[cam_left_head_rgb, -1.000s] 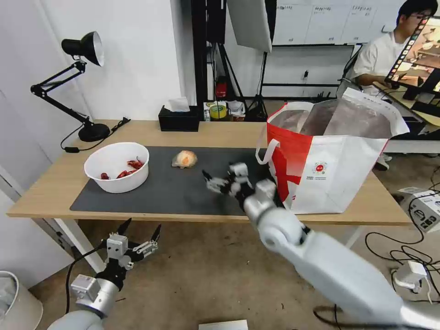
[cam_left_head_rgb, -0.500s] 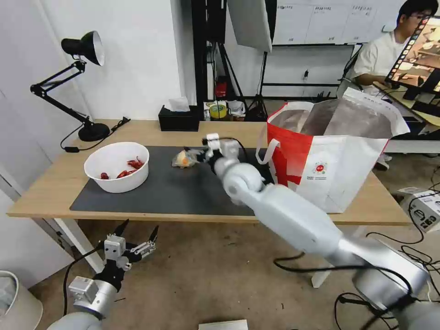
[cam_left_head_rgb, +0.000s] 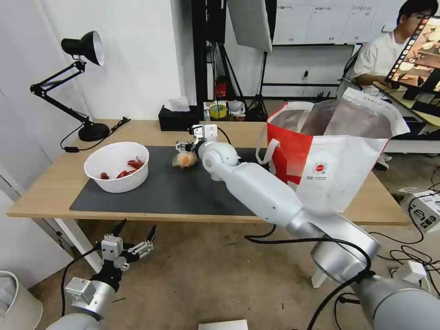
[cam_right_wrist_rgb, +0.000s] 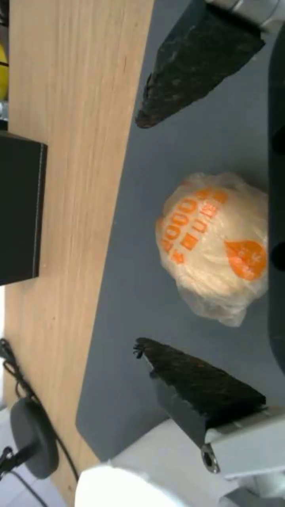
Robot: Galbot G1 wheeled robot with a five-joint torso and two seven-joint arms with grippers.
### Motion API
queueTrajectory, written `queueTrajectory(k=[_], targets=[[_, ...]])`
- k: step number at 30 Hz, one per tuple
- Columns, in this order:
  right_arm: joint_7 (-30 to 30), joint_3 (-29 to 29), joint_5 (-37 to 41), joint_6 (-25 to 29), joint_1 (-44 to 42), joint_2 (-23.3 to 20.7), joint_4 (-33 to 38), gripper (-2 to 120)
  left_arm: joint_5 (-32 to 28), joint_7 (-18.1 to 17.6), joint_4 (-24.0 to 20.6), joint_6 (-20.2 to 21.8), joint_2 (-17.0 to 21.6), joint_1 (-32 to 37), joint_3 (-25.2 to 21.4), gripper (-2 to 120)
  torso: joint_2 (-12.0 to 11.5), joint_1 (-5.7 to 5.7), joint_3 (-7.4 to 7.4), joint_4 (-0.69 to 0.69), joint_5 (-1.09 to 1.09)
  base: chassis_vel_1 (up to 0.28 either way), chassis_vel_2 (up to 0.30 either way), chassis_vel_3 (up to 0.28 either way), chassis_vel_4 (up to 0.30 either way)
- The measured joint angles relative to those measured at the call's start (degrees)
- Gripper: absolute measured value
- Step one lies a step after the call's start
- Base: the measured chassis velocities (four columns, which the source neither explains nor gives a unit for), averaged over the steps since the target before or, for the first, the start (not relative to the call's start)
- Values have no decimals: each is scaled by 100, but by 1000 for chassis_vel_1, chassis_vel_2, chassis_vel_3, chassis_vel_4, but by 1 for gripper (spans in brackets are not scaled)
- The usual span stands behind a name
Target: Pick up the trash from the table and place it into the takeout bag.
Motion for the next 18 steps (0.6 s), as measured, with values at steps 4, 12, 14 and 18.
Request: queueTrajectory(k=[4,12,14,18], targets=[[-176,109,-90,-116,101,131,-373,100,14,5,-1,-8,-10,12,6,100,0,0,0,-1,0,0,0,0,0],[-660,145,-122,-241,251,141,-806,100,13,9,0,-12,9,-64,68,100,0,0,0,-1,0,0,0,0,0],[-744,147,-125,-265,268,140,-860,100,5,9,-1,-12,23,-87,73,100,0,-1,0,-2,1,0,0,0,0],[-1049,127,-205,-330,295,138,-977,100,-4,8,-2,-12,37,-103,83,100,0,0,0,-1,1,0,0,0,0]])
